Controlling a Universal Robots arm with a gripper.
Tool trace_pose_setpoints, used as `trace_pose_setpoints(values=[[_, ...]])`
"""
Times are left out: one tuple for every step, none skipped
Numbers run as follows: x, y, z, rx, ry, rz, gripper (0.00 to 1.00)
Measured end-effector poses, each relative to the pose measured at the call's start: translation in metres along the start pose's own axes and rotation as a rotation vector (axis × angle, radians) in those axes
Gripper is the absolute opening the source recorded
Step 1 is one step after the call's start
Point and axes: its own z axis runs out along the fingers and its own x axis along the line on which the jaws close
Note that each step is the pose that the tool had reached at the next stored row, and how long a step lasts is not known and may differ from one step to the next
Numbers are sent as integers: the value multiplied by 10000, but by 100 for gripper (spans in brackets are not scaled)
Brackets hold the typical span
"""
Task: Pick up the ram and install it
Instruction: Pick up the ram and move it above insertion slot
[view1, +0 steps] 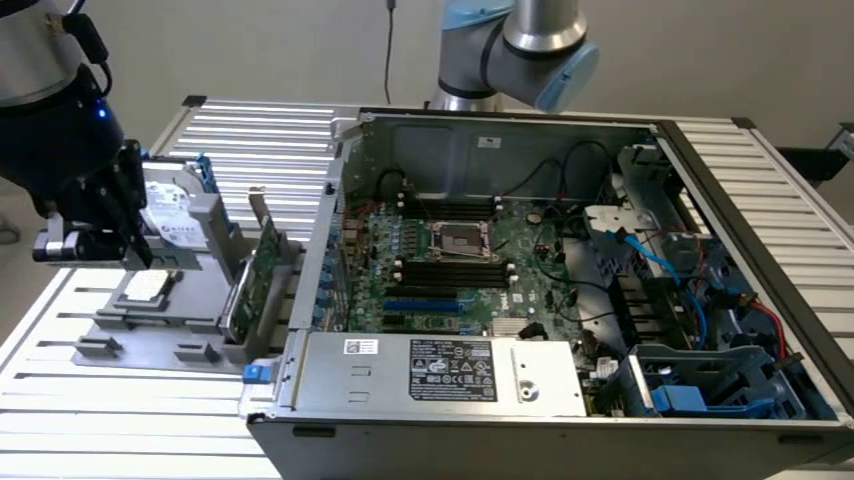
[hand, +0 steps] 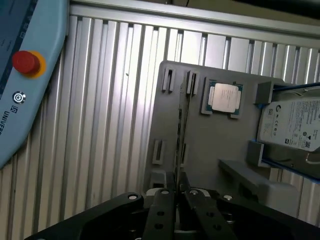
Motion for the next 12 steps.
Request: trace_pose_setpoints(values=[[1, -20, -32, -13, -11, -20, 14], [1, -41, -64, -26, -23, -40, 14], [2, -61, -97, -39, -33, -60, 14], [3, -83, -131, -55, -43, -82, 14], [3, -103, -162, -68, -52, -102, 14], [4, -124, -191, -80, -63, -123, 14], [5, -145, -215, -89, -75, -146, 14], [6, -165, -232, -98, -88, -173, 14], [8, -186, -245, -108, -102, -198, 14], [10, -211, -254, -119, -119, -224, 14], [13, -236, -261, -125, -141, -245, 14], [16, -265, -263, -126, -167, -260, 14]])
